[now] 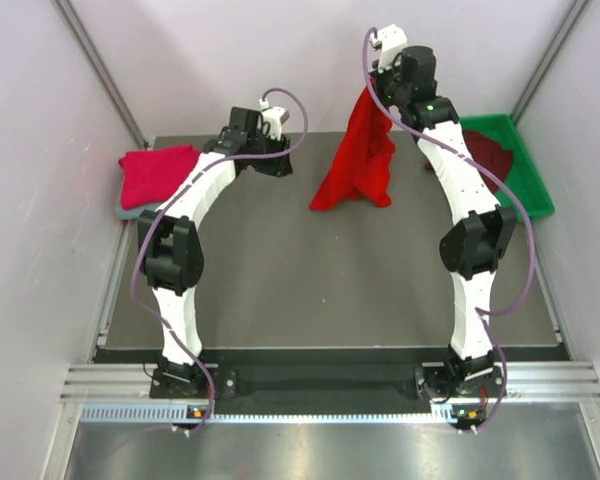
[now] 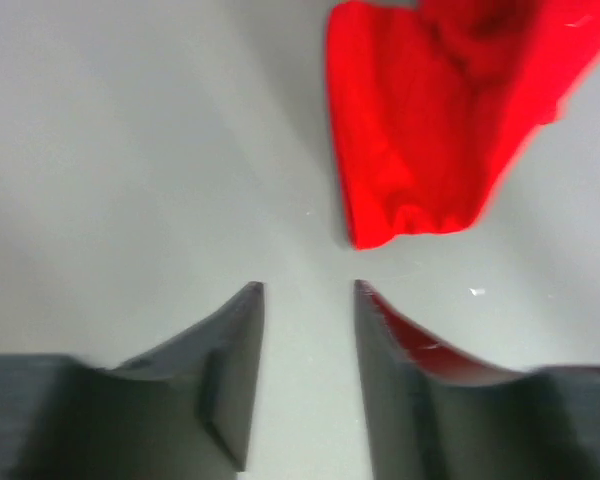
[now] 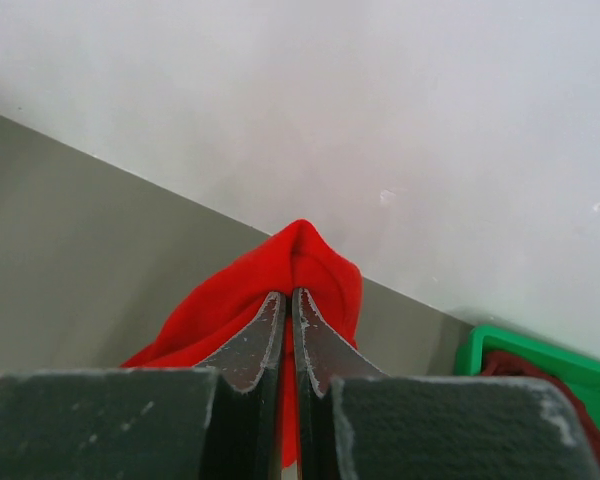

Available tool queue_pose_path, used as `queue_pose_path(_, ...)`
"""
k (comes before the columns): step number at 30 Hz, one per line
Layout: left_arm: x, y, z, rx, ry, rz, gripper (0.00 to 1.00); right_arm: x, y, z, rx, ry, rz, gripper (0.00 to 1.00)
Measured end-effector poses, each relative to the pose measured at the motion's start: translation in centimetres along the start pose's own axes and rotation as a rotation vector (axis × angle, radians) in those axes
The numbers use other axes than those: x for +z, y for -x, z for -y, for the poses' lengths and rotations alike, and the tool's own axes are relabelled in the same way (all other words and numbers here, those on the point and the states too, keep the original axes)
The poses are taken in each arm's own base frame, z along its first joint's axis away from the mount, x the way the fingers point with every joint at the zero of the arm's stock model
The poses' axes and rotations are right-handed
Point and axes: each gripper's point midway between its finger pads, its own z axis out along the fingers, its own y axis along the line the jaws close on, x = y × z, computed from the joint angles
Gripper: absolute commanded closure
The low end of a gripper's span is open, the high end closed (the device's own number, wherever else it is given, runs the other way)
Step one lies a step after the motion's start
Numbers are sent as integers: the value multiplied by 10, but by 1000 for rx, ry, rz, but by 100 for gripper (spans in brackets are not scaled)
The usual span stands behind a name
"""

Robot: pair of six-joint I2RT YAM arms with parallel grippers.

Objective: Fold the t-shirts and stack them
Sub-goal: Flatten the tshirt out

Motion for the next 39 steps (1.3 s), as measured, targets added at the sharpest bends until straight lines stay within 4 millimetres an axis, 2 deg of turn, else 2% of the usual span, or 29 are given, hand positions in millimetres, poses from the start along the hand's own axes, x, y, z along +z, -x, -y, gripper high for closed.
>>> queue_pose_path(2,-5,5,8,-32,-28,17,41,-1,1,0,-1,-1,3,100)
queue_pose_path(4,-1,-4,19,-78,-78,0,38,-1,1,0,-1,-1,2,100)
queue_pose_path(7,17,-38,34,-180,-160,-88,36,-1,1,0,-1,-1,2,100)
queue_pose_path(11,48,-78,44,-313,-245,-197,34,-1,1,1,-1,-4,1,100)
queue_pose_path(14,64,-101,41,-396,-276,-253,35,-1,1,1,-1,-5,1,100)
queue_pose_path(17,72,-112,36,-452,-292,-277,35,-1,1,1,-1,-8,1,100)
queue_pose_path(27,84,-101,35,-506,-357,-237,37,-1,0,3,-10,-15,-2,100)
queue_pose_path(34,99,-92,37,-502,-392,-209,45,-1,0,4,-21,-22,-4,100)
queue_pose_path(37,102,-91,36,-499,-397,-202,54,0,-1,4,-27,-22,-7,100)
queue_pose_path(38,103,-92,36,-498,-398,-203,59,0,-3,3,-28,-22,-10,100)
queue_pose_path(39,104,-93,36,-500,-399,-203,69,0,-3,3,-28,-22,-10,100)
